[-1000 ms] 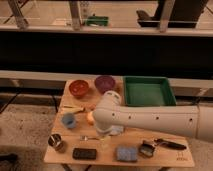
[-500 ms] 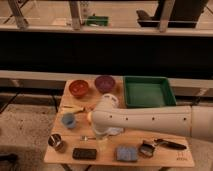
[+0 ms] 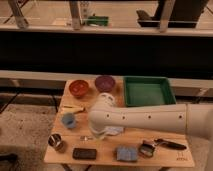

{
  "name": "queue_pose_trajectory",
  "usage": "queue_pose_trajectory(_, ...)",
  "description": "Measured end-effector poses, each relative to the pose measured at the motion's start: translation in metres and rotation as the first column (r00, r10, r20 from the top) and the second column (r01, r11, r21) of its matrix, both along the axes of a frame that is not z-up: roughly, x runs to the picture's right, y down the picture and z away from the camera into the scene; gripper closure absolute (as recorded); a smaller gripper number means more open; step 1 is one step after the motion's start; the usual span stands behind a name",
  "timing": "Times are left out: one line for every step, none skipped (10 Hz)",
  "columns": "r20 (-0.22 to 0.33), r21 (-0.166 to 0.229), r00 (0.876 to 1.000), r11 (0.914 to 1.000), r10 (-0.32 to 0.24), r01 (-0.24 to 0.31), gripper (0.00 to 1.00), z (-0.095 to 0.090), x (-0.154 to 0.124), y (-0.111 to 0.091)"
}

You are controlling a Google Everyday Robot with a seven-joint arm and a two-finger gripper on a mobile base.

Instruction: Place fork in red bowl

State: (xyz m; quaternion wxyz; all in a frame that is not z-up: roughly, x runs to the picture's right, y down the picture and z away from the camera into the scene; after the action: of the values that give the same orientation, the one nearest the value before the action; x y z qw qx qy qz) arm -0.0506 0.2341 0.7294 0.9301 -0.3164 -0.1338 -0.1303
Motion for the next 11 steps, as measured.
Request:
queue_pose_trajectory(-0.006,-0.001,1.000,1.0000,-0.007,0.007,0.40,0.001,0.002,0.001)
queue_pose_trajectory(-0.004,-0.002,1.000,0.9999,-0.015,0.014,0.33,0.001,0.000,0.002)
queue_pose_trajectory(-0.001,-0.002,1.000,0.9997,-0.023,0.023,0.22,0.003,-0.010,0.005)
queue_pose_trajectory(0.004,0.001,0.999,0.9994,-0.033,0.033,0.20,0.006,-0.024,0.006)
queue_pose_trajectory(0.010,0.005,0.999,0.9988,-0.049,0.049,0.20,0.008,-0.040,0.008)
queue_pose_trajectory(0.014,0.003,0.998,0.9982,-0.059,0.059,0.20,0.011,-0.048,0.010)
queue_pose_trajectory(0.018,0.011,0.997,0.9975,-0.070,0.070,0.20,0.015,-0.051,0.011)
queue_pose_trajectory(0.022,0.018,0.997,0.9968,-0.078,0.078,0.20,0.016,-0.053,0.010)
queue_pose_trajectory(0.025,0.029,0.996,0.9958,-0.087,0.086,0.20,0.016,-0.056,0.010)
queue_pose_trajectory(0.022,0.044,0.996,0.9952,-0.089,0.088,0.20,0.016,-0.056,0.007)
queue_pose_trajectory(0.013,0.050,0.997,0.9956,-0.080,0.080,0.21,0.015,-0.056,0.006)
